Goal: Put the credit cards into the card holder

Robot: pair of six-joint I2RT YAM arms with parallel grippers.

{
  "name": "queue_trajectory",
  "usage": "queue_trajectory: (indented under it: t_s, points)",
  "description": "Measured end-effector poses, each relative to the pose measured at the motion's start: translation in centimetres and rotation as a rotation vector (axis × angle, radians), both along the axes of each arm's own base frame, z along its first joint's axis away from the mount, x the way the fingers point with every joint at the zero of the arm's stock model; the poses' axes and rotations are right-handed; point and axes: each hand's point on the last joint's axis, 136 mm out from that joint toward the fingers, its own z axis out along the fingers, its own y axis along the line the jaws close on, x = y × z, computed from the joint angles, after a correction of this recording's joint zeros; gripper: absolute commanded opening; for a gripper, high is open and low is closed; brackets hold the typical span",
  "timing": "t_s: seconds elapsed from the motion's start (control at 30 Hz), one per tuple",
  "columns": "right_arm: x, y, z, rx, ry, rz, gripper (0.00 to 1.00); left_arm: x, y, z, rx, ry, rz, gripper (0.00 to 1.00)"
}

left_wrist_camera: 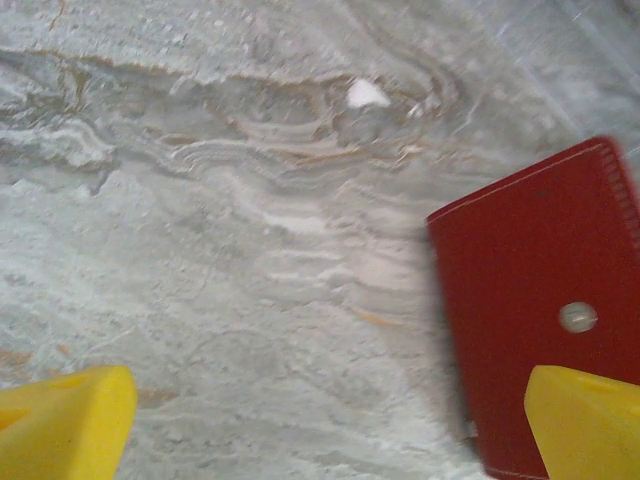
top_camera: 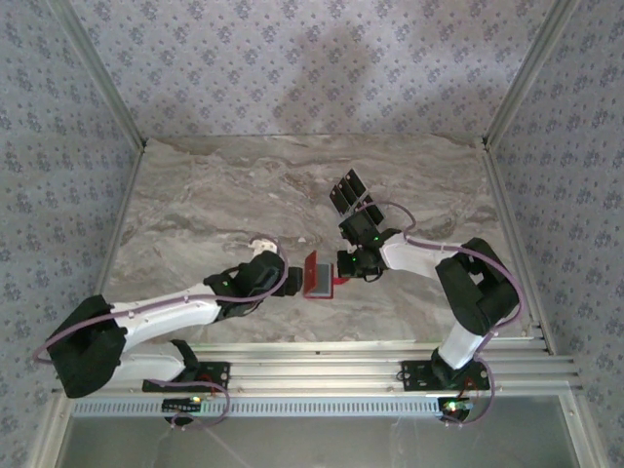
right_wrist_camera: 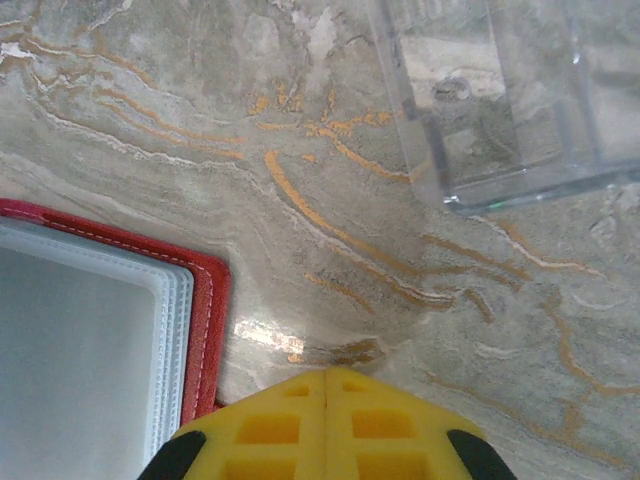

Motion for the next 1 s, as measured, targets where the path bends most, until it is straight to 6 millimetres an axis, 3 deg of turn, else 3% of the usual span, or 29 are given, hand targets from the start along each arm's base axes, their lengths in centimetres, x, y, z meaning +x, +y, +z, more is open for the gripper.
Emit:
queue_trajectory:
  t_s: [0.23,0.6,1.0]
  points:
    - [-0.1,-0.2,-0.1,-0.003,0.003,-0.003,0.04,-0.3,-0.6,-2.2,0.038,0.049,-0.039,1.0]
    - [-0.1,-0.2,-0.1,-0.003,0.003,-0.003,0.04,-1.2,-4.3,-1.7,-0.06,0.028,-0.132,1.0]
    - [0.0,-0.2,-0.1,-0.002,0.003,-0.005,0.04,-2.3,-3.5,-5.2,-0.002,0.098,-0.126,1.0]
